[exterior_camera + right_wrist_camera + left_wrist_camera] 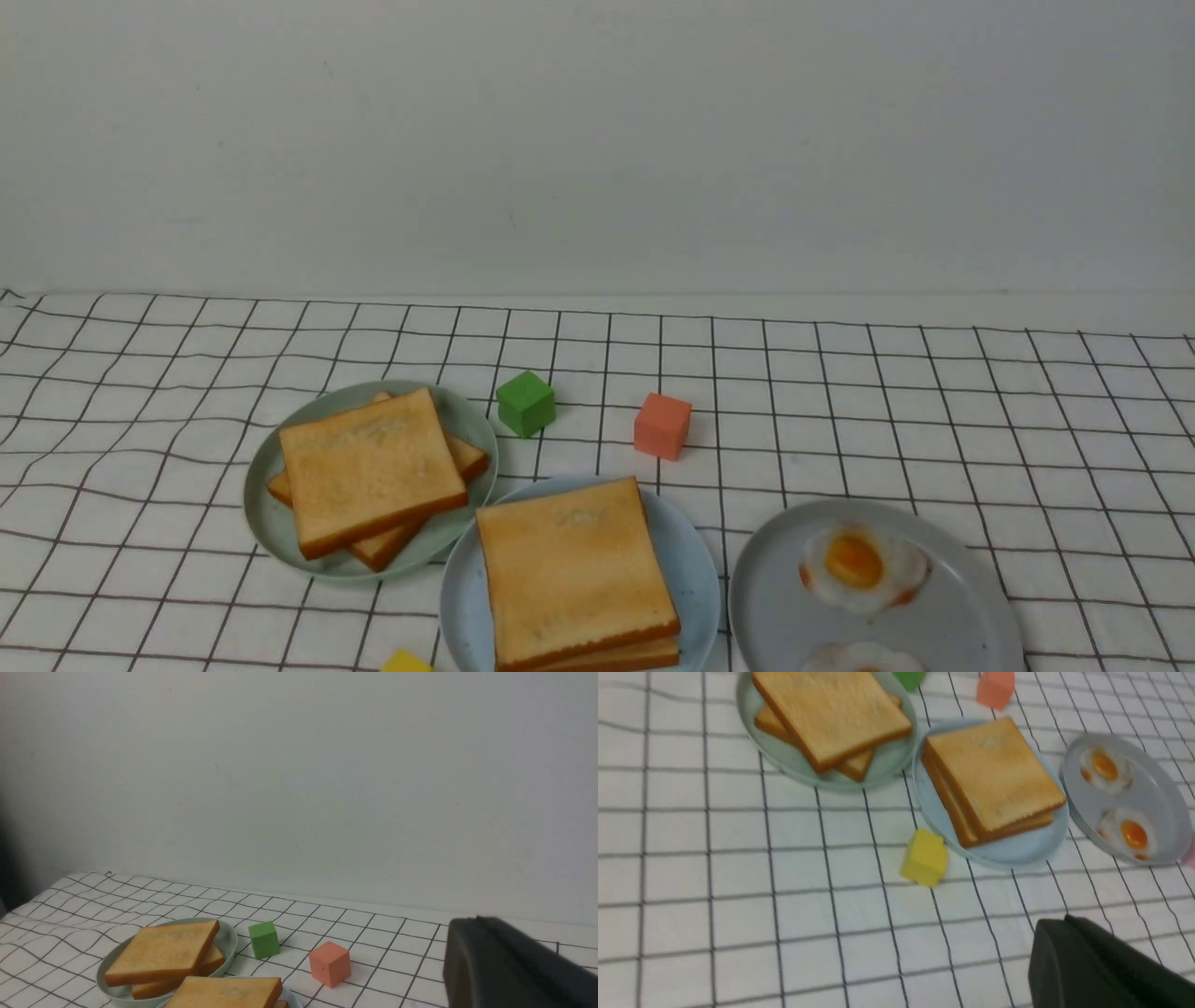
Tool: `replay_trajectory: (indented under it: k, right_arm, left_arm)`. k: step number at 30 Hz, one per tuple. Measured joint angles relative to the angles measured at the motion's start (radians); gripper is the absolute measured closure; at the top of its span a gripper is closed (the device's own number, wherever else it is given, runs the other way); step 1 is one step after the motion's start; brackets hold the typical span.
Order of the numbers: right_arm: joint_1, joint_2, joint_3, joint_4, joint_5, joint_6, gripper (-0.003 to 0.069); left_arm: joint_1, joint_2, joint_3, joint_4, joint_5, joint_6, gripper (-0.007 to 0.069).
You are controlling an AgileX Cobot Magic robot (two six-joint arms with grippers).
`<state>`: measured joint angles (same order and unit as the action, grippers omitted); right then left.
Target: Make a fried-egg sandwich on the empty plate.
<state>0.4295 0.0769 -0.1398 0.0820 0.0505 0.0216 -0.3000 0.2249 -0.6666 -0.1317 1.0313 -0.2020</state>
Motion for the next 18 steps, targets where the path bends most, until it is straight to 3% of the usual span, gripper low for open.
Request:
replay_trajectory:
  k: [6, 18]
  right_arm:
    - [0.000, 0.000, 0.029, 0.000, -0.005, 0.000, 0.0662]
    - [0.000, 0.000, 0.029, 0.000, -0.005, 0.000, 0.0652]
  left_arm:
    - [0.000, -0.044, 0.000, 0.081, -0.091, 0.000, 0.0638]
    - [0.000, -0.048, 0.024, 0.097, -0.128, 0.000, 0.0638]
